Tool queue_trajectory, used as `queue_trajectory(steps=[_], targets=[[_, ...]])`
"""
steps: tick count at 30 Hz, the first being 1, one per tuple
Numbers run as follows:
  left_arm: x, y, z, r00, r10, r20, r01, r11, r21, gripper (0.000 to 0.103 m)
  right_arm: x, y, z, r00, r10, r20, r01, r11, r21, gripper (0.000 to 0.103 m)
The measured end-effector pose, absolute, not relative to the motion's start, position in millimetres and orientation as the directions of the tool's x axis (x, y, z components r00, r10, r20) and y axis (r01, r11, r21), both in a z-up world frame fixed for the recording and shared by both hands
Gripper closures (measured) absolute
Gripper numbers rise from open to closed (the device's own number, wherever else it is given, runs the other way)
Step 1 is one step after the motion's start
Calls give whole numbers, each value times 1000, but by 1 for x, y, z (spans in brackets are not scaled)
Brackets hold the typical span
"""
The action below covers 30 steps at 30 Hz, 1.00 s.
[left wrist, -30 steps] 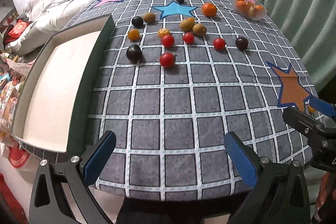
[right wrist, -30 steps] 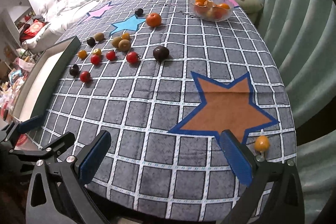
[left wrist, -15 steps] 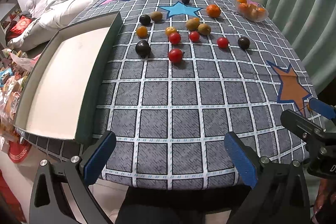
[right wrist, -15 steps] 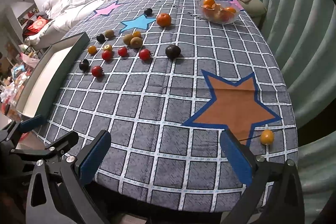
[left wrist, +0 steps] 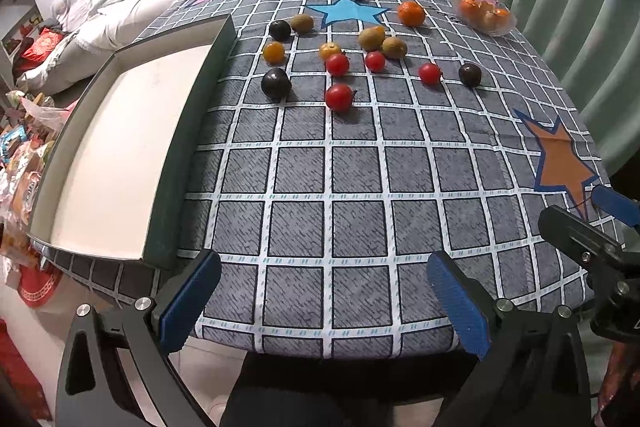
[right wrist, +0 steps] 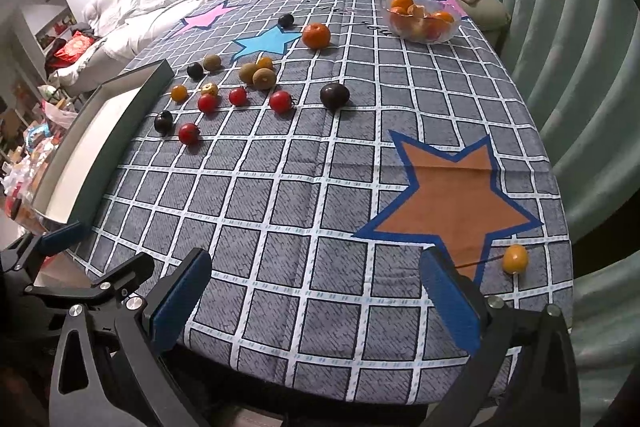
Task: Organize fruits
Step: 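Move both tools over the scattered fruits on the tablecloth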
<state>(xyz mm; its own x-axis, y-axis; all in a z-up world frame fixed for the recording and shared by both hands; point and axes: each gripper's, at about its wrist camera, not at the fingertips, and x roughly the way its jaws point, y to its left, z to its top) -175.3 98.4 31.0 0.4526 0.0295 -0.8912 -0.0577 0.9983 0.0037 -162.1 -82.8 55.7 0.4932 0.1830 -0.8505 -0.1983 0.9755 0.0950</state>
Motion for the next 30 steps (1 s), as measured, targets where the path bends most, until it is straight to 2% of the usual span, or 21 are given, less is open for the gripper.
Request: queue_trajectory(steps=[30], targets=[[-157,102,19,415,33,-909,-74,997,2,0,-151,-93,44,478,199,-856,-189,974,121,0]])
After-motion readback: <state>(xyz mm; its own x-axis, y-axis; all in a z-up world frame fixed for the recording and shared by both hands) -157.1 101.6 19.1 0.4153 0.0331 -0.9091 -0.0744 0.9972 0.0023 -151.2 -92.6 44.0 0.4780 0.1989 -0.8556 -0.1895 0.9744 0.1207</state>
